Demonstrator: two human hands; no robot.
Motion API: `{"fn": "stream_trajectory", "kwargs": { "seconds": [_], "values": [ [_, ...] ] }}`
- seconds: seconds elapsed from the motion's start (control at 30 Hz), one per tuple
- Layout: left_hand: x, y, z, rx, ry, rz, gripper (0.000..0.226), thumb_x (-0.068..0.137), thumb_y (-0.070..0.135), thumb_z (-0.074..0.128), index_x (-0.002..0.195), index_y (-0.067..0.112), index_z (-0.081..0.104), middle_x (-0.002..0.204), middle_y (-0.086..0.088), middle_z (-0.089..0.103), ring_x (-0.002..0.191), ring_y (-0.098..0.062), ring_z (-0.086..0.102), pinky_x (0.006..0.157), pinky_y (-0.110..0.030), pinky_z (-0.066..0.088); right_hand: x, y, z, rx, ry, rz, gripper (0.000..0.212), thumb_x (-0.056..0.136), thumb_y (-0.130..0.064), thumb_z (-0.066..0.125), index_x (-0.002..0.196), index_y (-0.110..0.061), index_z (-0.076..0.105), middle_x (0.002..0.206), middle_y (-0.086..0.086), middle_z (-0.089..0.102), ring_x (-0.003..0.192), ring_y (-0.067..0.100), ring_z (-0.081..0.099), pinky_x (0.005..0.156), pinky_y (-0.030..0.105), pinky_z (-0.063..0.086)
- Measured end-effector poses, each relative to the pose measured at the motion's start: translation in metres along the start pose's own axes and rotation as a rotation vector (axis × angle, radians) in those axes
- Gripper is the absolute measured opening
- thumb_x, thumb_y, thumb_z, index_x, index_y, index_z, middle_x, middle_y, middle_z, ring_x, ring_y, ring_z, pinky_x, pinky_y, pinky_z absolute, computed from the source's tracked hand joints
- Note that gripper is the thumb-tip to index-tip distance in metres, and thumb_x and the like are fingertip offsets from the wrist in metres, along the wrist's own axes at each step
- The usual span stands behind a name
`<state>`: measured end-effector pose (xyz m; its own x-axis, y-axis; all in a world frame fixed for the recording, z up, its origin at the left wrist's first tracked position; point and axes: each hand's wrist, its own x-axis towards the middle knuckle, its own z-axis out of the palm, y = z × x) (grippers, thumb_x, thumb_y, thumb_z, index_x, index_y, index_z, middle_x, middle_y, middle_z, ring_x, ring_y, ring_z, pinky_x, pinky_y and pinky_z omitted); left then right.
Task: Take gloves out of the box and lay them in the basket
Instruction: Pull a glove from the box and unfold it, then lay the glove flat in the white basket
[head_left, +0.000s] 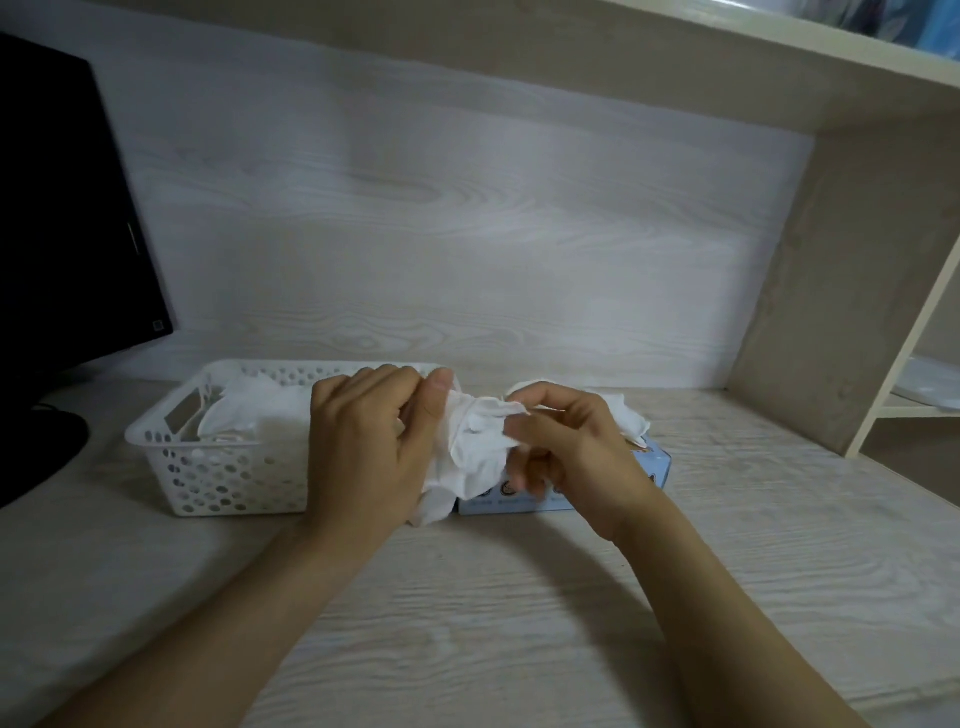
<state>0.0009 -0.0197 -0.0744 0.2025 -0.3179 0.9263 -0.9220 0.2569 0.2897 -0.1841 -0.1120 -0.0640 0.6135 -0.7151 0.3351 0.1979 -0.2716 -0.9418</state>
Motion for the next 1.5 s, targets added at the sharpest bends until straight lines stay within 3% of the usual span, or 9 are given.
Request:
{"fn": "stream_trajectory", "kwargs": {
  "seconds": [0.13, 0.3, 0.4, 0.5, 0.63, 0.83, 1.03, 1.2, 1.5],
  "values": [
    [-0.002, 0.0, -0.003, -0.045, -0.02, -0.067, 0.008, 0.103, 0.025, 0.056, 0.097, 0.02, 0.059, 0.081, 0.013, 0.06, 0.073, -0.011, 0.056, 0.09, -0.037, 0.044, -0.001, -0.007, 0.001, 0.061, 0.03, -0.009, 0.021, 0.087, -0.012, 0.063, 0.067, -0.014, 0.068, 0.066, 0.01, 0.044, 0.055, 0.02, 0.04, 0.053, 0.029, 0.029],
    [-0.001, 0.011, -0.01, -0.079, -0.247, 0.167, 0.032, 0.101, 0.037, 0.053, 0.12, 0.019, 0.071, 0.12, 0.01, 0.067, 0.116, -0.015, 0.056, 0.103, -0.037, 0.038, -0.004, -0.006, 0.004, 0.103, -0.036, 0.02, 0.032, 0.1, -0.01, 0.063, 0.069, -0.012, 0.069, 0.068, 0.012, 0.033, 0.05, 0.019, 0.036, 0.051, 0.029, 0.023],
    [-0.006, 0.015, -0.008, -0.101, -0.378, 0.151, 0.056, 0.087, 0.063, 0.064, 0.13, 0.026, 0.067, 0.116, 0.018, 0.064, 0.114, -0.011, 0.054, 0.102, -0.034, 0.038, -0.003, -0.006, 0.003, 0.144, -0.067, 0.027, 0.029, 0.102, -0.021, 0.064, 0.078, -0.005, 0.067, 0.063, 0.01, 0.036, 0.048, 0.018, 0.04, 0.046, 0.028, 0.029],
    [-0.009, 0.012, 0.0, -0.137, -0.319, 0.1, 0.046, 0.091, 0.041, 0.075, 0.133, 0.026, 0.066, 0.111, 0.019, 0.068, 0.101, -0.005, 0.06, 0.089, -0.029, 0.05, -0.001, -0.007, 0.0, 0.247, -0.08, 0.062, 0.036, 0.099, -0.036, 0.062, 0.091, -0.001, 0.063, 0.059, 0.008, 0.048, 0.048, 0.017, 0.042, 0.051, 0.032, 0.026],
    [-0.005, 0.006, 0.0, -0.177, -0.189, 0.013, 0.014, 0.097, 0.025, 0.073, 0.11, 0.022, 0.074, 0.076, 0.025, 0.062, 0.067, 0.002, 0.061, 0.06, -0.015, 0.046, -0.001, -0.006, 0.0, 0.136, -0.064, -0.021, 0.03, 0.079, -0.025, 0.079, 0.101, -0.014, 0.064, 0.081, 0.004, 0.061, 0.065, 0.02, 0.047, 0.059, 0.033, 0.04],
    [0.0, 0.009, -0.002, -0.283, -0.093, -0.176, 0.023, 0.101, 0.042, 0.067, 0.096, 0.02, 0.07, 0.078, 0.009, 0.072, 0.06, -0.016, 0.068, 0.048, -0.043, 0.052, 0.0, 0.001, 0.002, -0.086, -0.088, -0.028, 0.019, 0.087, 0.008, 0.076, 0.099, -0.006, 0.071, 0.088, 0.008, 0.072, 0.083, 0.023, 0.066, 0.075, 0.031, 0.054],
    [0.004, 0.013, -0.005, -0.423, -0.11, -0.282, 0.017, 0.104, 0.032, 0.062, 0.091, 0.021, 0.063, 0.075, 0.01, 0.071, 0.064, -0.016, 0.066, 0.053, -0.034, 0.049, 0.0, -0.002, 0.0, 0.048, -0.009, 0.034, 0.019, 0.082, -0.01, 0.059, 0.084, -0.008, 0.078, 0.083, 0.016, 0.067, 0.075, 0.029, 0.054, 0.06, 0.027, 0.042],
    [0.009, 0.007, -0.006, -0.481, -0.08, -0.385, 0.018, 0.105, 0.029, 0.06, 0.095, 0.015, 0.064, 0.072, 0.006, 0.069, 0.062, -0.011, 0.06, 0.058, -0.026, 0.044, -0.003, -0.004, 0.003, -0.007, 0.002, 0.034, 0.019, 0.091, -0.028, 0.069, 0.084, -0.015, 0.08, 0.086, 0.016, 0.066, 0.082, 0.03, 0.056, 0.075, 0.038, 0.045],
    [0.015, -0.004, -0.013, -0.366, -0.053, -0.387, 0.03, 0.108, 0.009, 0.044, 0.121, 0.024, 0.067, 0.104, 0.015, 0.069, 0.092, -0.005, 0.063, 0.08, -0.025, 0.045, -0.006, -0.007, 0.007, -0.148, -0.023, 0.015, 0.026, 0.082, -0.012, 0.091, 0.09, -0.006, 0.067, 0.095, 0.022, 0.069, 0.084, 0.032, 0.07, 0.075, 0.047, 0.059]
  ]
}}
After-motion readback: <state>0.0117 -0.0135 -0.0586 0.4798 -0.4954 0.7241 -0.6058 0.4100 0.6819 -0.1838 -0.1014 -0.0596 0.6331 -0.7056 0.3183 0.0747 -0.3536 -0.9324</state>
